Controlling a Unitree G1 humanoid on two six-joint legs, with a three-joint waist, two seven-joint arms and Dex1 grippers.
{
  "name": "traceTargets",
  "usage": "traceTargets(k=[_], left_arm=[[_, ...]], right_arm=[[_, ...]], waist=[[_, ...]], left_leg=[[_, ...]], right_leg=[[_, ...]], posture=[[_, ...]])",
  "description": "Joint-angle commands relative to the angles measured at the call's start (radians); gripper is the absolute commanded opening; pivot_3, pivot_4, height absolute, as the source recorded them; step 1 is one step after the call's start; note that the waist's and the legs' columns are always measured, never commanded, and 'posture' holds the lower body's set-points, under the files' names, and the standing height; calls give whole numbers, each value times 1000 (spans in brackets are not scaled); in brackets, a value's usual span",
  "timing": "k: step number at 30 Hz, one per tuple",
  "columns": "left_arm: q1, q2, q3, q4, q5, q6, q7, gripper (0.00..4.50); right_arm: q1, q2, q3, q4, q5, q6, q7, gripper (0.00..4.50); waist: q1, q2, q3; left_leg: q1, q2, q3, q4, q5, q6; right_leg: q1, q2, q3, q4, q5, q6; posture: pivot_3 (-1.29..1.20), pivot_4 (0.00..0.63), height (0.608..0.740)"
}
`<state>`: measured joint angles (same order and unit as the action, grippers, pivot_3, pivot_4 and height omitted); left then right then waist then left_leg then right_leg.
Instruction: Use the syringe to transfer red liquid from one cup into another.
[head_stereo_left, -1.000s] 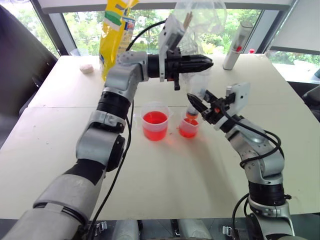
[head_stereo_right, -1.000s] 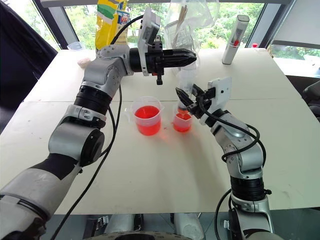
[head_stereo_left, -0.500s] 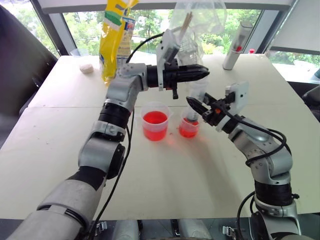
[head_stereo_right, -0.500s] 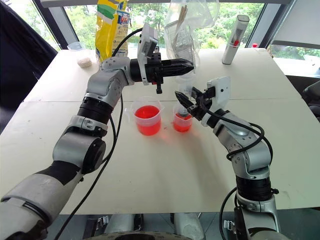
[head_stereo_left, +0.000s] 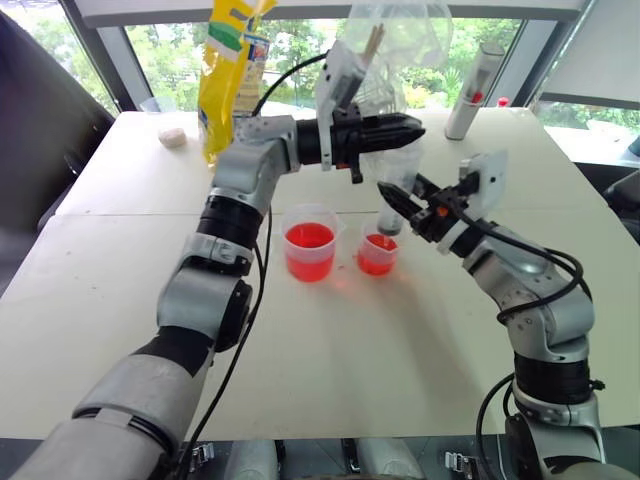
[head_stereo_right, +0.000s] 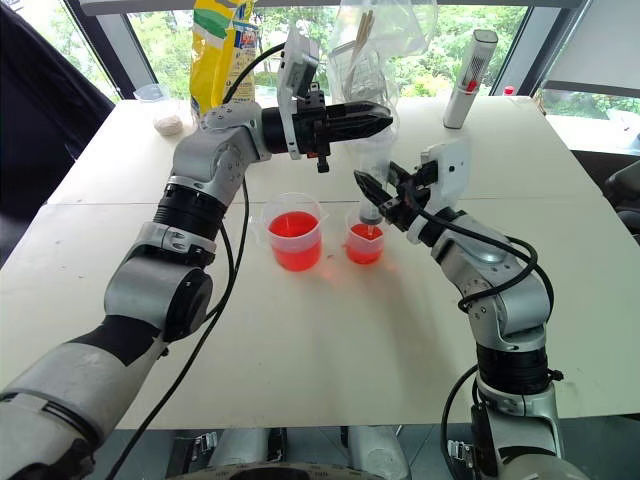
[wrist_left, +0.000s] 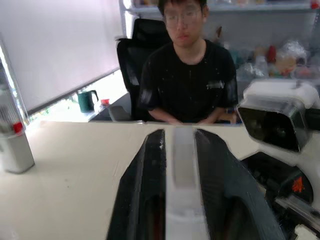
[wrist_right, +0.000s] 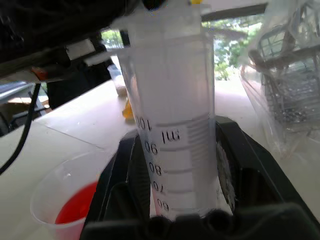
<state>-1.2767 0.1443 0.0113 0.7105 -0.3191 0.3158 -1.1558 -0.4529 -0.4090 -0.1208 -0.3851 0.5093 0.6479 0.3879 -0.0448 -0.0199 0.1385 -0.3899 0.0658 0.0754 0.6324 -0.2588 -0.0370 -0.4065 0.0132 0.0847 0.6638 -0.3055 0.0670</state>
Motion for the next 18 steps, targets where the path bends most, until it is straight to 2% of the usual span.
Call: traceTargets(k=[1,3,4,8,16,18], left_arm=[[-14,35,24,-9,-16,28,13,2651],[-15,57,42,-30,-34,44,18,3720],[-16,71,53,-44,-46,58,20,4074],[12,127,87,-128,-90,130,33,4074],[239,264,47,-435,-136,301,33,4074],[298,299,20,-507,-140,330,7,4074]], right_arm=[[-42,22,-26,-57,24,-65,6,1404],[-33,35,-12,-51,20,-73,6,1404],[-29,42,-6,-48,18,-76,7,1404],[-18,63,15,-35,8,-90,7,1404],[-46,56,-10,-13,41,-54,3,1404],[-94,30,-43,-6,85,22,-11,1404]], waist=[[-1,0,0],[0,0,0],[1,0,0],[-1,0,0],[1,0,0],[4,0,0]], left_leg=[[0,0,0,0,0,0],[0,0,0,0,0,0],[0,0,0,0,0,0],[0,0,0,0,0,0],[1,2,0,0,1,-1],[0,1,0,1,1,-1]], right_leg=[[0,0,0,0,0,0],[0,0,0,0,0,0],[0,0,0,0,0,0],[0,0,0,0,0,0],[0,0,0,2,0,0],[0,-2,-1,2,0,0]], posture=[[0,150,739],[0,150,739],[0,150,739],[0,150,739],[0,150,739],[0,150,739]])
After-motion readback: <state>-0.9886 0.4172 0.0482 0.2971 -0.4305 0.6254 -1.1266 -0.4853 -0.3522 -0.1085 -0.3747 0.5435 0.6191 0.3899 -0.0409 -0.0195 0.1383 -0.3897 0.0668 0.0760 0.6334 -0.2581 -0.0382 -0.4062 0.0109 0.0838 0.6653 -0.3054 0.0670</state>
